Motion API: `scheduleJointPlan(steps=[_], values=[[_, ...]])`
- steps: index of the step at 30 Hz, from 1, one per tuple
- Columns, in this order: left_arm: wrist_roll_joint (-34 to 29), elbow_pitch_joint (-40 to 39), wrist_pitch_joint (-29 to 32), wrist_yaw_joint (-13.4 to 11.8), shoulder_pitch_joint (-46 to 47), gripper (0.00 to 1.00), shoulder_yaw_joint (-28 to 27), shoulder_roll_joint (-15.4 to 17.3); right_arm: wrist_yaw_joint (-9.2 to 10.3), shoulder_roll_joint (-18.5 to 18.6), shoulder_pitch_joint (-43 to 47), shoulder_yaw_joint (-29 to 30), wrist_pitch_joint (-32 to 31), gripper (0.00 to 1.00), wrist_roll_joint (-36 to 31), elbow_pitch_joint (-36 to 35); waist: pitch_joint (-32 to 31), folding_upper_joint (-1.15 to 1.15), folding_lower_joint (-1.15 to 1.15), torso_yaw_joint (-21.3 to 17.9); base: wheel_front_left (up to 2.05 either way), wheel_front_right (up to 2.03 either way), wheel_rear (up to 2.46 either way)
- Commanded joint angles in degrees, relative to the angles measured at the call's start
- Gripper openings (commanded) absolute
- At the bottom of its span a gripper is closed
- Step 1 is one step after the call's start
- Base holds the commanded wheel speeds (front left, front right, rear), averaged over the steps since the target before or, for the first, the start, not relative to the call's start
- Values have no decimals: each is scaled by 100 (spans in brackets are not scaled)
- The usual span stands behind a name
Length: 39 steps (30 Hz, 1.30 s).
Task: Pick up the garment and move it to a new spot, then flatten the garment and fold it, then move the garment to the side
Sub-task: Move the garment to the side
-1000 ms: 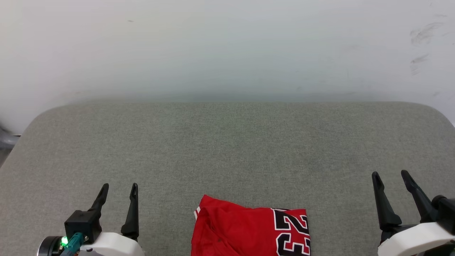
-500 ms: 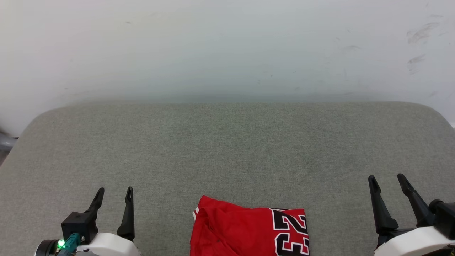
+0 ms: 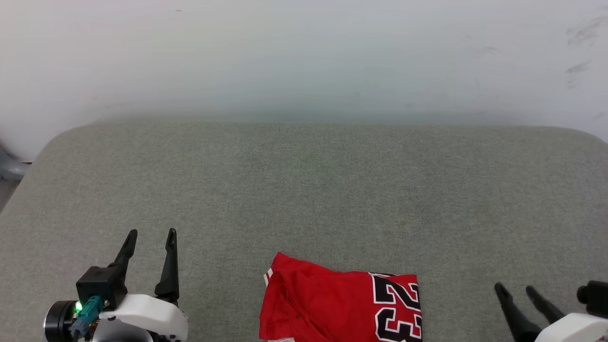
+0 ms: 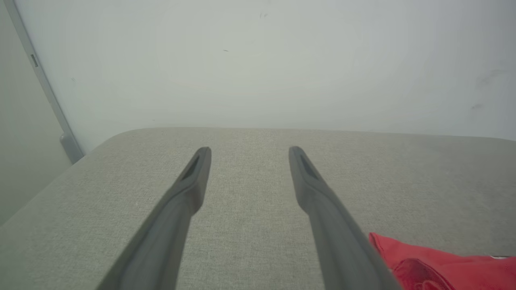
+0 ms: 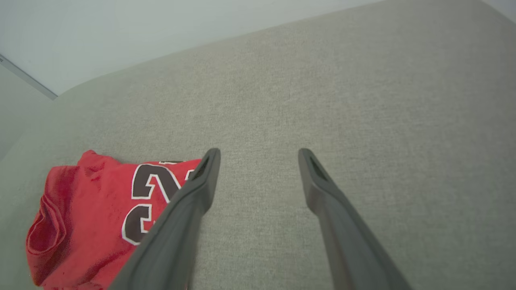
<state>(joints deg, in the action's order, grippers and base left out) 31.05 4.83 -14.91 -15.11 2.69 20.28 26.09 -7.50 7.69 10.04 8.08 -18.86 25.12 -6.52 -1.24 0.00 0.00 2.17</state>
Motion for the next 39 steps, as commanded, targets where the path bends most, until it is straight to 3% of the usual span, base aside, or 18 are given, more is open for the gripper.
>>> scheduleJointPlan(steps=[1, 3, 10, 27, 28, 29, 30, 31, 39], values=[[-30, -25, -39, 14, 46, 100, -19, -48, 3, 60, 102, -60, -133, 100, 111, 67, 54, 0, 0, 42, 0, 0, 0], [-95, -57, -39, 52, 86, 100, -88, -110, 3, 196, 140, -302, -699, 100, 485, 282, 155, 0, 0, 99, 0, 0, 0], [-238, -125, -40, 152, 208, 100, -188, -279, 3, 359, -51, -966, -1315, 100, 1111, 600, 467, 0, 0, 244, 0, 0, 0], [-597, 10, -39, 553, 499, 100, -539, -786, 8, 679, -1038, -2284, -1318, 100, 1848, 2001, 1081, 0, 0, 609, 0, 0, 0], [-620, 26, -40, 570, 497, 100, -559, -808, 9, 678, -1056, -2306, -1296, 86, 1867, 2054, 1081, 0, 0, 615, 0, 0, 0], [-635, 40, -39, 599, 492, 100, -587, -822, 8, 685, -1079, -2339, -1296, 42, 1887, 2104, 1077, 0, 0, 616, 0, 0, 0], [-659, 51, -39, 609, 485, 100, -615, -841, 8, 702, -1101, -2380, -1275, 16, 1882, 2122, 1070, 0, 0, 614, 0, 0, 0], [-676, 73, -38, 630, 476, 100, -643, -864, 8, 699, -1121, -2392, -1250, 0, 1898, 2146, 1054, 0, 0, 610, 0, 0, 0], [-816, 228, -34, 743, 218, 100, -778, -918, 6, 889, -1307, -2561, -1060, 0, 1821, 2117, 493, 0, 0, 369, 0, 0, 0]])
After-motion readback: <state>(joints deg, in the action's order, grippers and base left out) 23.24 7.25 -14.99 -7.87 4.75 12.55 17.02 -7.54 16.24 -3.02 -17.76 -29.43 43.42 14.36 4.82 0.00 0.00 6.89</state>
